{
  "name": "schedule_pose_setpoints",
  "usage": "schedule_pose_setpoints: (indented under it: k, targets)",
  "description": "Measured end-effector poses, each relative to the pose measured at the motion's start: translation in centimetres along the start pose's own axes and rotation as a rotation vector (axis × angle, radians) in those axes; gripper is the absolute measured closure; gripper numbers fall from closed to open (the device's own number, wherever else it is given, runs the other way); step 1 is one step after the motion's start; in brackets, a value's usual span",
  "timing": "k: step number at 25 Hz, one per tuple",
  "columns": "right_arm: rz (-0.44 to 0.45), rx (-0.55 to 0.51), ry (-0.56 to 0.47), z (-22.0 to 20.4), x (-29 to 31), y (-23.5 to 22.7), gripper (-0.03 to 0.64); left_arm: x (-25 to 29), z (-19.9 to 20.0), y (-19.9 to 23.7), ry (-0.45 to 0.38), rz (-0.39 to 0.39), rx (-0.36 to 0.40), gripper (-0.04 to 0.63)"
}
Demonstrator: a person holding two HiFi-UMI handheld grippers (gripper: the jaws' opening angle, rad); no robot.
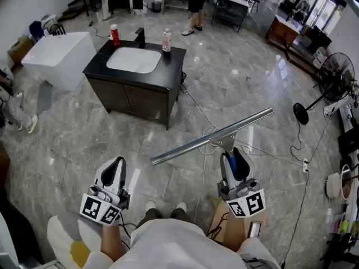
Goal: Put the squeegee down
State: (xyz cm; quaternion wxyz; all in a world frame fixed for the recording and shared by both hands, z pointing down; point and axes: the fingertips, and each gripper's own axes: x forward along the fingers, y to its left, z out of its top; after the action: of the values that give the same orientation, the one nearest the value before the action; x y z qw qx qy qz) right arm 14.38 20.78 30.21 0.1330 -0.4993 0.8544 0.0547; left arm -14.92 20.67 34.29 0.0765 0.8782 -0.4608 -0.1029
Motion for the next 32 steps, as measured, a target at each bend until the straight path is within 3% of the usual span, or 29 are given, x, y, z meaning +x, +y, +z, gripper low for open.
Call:
schedule_pose_setpoints:
  k: [7,32]
  targets:
    - [0.014,0.049,-0.008,-0.4,-0.4,-0.7,0.480,0.0,0.3,0.4,0.000,0.013,0.021,0.594]
    - [0.024,0.061,-0.004,-1.1,-0.4,-1.3,0.479,0.3,0.2,0.1,-0.003,0.027,0.028,0.594]
